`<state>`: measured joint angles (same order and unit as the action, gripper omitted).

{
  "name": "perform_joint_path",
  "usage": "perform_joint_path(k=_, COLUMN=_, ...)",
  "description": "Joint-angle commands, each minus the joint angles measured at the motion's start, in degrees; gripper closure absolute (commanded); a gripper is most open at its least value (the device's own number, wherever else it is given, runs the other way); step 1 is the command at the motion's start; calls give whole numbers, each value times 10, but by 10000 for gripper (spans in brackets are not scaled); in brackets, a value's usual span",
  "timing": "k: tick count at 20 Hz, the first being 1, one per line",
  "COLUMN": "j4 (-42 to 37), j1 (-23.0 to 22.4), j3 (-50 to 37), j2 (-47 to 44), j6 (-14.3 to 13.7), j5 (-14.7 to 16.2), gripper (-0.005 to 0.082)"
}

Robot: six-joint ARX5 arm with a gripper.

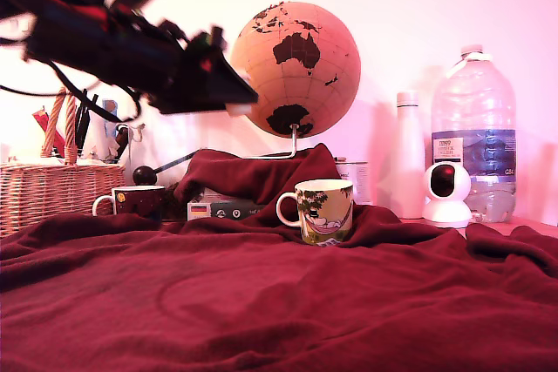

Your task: Pick up the coffee capsules on the table and drop them inside the coffee cup

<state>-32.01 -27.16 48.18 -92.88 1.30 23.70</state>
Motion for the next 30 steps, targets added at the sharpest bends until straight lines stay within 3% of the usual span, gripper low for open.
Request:
perform_joint_path(k=1, j4=-5, j1=-4, j3=25, j2=-23, j6=-3, j5=0, gripper=541)
perform_joint_path(k=14, j4=78, j1=-9, j3=169, j2=-110, j6=-4, j5=0, gripper=541)
perform_joint_path(k=16, j4=96, j1=-11, j3=186, j2=-111, j6=-16, j5=-1, gripper=541)
perform_joint_path(k=30, j4=331, j1=-22, j3=416, j2=-207, j6=-44, j5=-2, gripper=533)
